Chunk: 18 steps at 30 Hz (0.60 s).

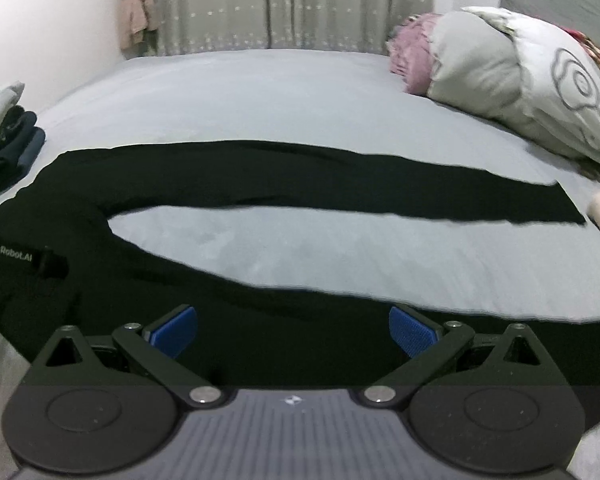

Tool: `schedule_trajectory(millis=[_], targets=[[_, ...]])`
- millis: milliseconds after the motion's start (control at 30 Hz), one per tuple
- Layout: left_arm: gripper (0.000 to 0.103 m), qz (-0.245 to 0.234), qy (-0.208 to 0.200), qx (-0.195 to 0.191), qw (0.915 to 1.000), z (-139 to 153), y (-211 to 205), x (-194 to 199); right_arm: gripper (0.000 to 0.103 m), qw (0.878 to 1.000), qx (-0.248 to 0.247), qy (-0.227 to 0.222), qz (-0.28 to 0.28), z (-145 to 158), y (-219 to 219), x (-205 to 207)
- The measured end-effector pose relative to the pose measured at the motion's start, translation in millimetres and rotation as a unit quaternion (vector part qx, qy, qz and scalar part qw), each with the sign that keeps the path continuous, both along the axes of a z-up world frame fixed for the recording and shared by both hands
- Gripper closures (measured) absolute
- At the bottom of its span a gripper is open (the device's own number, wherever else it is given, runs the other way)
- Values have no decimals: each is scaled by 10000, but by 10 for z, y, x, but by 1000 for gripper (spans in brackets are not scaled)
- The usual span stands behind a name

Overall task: Fold clothes
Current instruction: 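Move both grippers down to the waistband of the black trousers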

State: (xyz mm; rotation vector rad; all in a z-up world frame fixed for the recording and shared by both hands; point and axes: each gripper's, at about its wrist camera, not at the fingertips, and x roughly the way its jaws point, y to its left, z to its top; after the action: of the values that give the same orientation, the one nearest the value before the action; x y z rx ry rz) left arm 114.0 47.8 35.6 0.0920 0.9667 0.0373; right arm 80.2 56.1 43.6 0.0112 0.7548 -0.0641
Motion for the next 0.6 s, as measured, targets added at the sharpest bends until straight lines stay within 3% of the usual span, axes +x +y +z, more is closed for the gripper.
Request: schedule_trajectory(millis=[200,400,600], targets=[[0,739,243,-415,9961,-49,286,378,1,9985,351,68,427,-16,63,434],[0,1266,171,-974,9870,-65,643,668,1,9920,64,-74,1260,-30,393,935],[1,1143,-185,-868,9895,-56,872,953,1,9832,-226,-261,1795,32,525,1364]])
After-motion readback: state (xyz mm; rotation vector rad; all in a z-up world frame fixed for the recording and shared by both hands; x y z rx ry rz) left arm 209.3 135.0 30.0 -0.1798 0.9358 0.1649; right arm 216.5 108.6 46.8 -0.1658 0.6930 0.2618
